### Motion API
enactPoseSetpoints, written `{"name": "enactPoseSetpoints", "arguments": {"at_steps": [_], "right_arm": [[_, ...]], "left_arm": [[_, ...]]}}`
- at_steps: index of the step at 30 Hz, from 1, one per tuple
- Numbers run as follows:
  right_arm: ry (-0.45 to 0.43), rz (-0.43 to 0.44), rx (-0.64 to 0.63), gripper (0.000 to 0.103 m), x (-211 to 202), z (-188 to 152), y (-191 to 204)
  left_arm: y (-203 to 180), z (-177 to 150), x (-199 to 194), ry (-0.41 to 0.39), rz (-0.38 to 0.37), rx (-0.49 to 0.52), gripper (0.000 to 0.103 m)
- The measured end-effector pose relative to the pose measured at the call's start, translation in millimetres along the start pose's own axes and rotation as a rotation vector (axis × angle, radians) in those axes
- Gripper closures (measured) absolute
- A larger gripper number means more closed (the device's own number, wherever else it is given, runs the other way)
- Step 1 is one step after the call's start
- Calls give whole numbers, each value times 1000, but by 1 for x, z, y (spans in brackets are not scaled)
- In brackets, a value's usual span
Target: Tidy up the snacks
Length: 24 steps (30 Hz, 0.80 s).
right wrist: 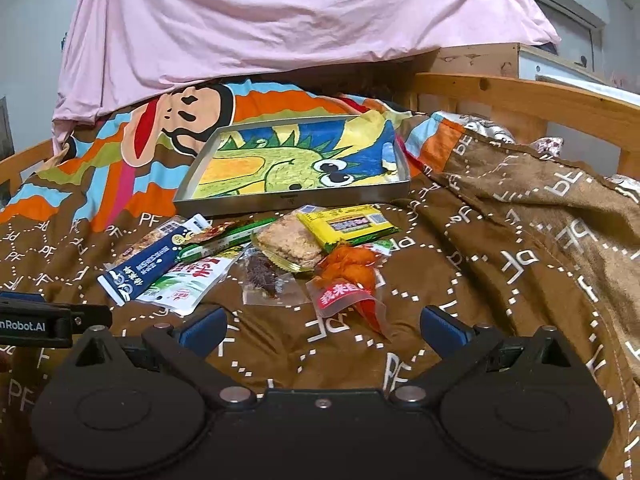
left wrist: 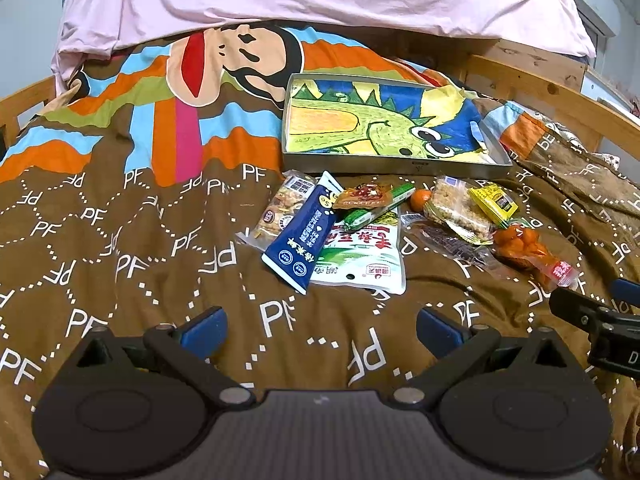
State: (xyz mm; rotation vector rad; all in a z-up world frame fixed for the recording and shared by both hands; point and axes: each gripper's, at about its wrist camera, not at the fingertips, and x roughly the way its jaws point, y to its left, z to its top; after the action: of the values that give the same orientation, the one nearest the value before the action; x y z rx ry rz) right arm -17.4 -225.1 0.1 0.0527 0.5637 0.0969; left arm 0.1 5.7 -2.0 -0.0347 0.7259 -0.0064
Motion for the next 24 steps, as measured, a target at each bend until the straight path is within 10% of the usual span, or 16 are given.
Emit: {"name": "enactPoseSetpoints", "arguments": {"at_steps": [24], "right_arm": [[37, 79, -116, 1, 68, 38, -18]], "left_arm": [[-34, 87, 57, 18, -134, 130, 0]]}}
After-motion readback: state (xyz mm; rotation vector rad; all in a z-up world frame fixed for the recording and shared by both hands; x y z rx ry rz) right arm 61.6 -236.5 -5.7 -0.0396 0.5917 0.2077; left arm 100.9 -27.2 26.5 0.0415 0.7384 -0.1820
